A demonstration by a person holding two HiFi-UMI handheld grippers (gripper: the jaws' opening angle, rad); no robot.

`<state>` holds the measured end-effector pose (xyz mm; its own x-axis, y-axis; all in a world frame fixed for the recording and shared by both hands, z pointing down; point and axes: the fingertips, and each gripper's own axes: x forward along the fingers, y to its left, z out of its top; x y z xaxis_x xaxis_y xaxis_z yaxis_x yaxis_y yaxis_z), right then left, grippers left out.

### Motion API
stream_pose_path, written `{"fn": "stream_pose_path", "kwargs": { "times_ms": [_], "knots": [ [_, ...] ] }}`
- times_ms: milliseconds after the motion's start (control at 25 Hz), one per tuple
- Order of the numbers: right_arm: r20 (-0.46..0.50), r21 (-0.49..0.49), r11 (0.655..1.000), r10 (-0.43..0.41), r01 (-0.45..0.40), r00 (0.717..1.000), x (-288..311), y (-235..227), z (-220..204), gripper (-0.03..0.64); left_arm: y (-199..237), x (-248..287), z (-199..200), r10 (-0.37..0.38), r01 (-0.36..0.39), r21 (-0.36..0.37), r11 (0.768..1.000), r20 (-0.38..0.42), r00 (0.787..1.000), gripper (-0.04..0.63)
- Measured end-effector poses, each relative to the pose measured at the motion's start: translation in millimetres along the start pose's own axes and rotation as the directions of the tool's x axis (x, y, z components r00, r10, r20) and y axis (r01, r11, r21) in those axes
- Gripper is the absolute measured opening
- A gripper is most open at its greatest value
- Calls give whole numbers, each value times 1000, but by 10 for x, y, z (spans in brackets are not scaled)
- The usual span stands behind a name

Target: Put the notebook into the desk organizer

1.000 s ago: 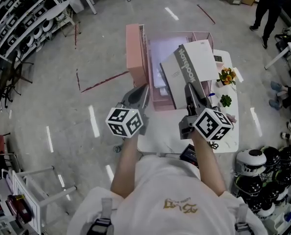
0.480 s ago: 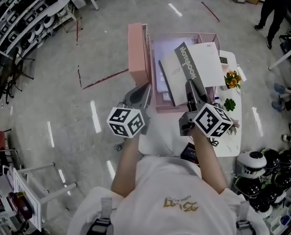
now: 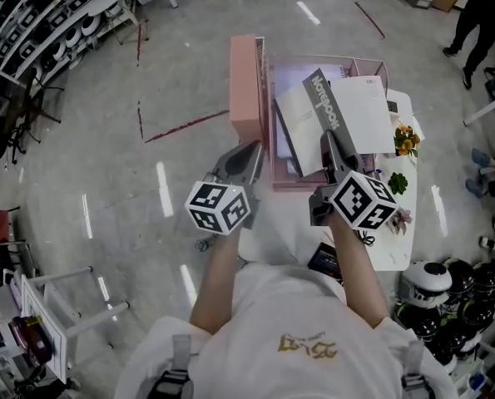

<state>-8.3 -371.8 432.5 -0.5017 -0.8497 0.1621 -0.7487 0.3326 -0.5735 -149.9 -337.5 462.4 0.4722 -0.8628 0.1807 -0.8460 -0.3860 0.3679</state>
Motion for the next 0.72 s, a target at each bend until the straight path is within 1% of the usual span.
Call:
{"fn": "stream_pose_path", "kwargs": {
  "times_ms": [120, 240, 480, 600, 720],
  "knots": [
    [-8, -101, 995, -14, 13, 1000, 23, 22, 13, 21, 8, -9, -5, 2, -2, -1, 1000, -1, 1000, 17],
    [-10, -213, 976, -54, 51, 998, 34, 19, 20, 43, 21, -21, -6, 5, -5, -4, 1000, 1, 1000, 17],
    [-20, -345, 934, -106, 93, 994, 33, -7, 5, 71, 4, -48, 1, 4, -4, -7, 1000, 4, 1000, 17],
    [-20, -414, 904, -127, 107, 992, 44, -11, 20, 86, -6, -37, 15, 1, -1, -1, 1000, 3, 1000, 17],
    [-16, -502, 856, -151, 123, 988, 50, -2, 38, 100, -15, -34, 10, -1, 1, 0, 1000, 0, 1000, 17]
  ]
}}
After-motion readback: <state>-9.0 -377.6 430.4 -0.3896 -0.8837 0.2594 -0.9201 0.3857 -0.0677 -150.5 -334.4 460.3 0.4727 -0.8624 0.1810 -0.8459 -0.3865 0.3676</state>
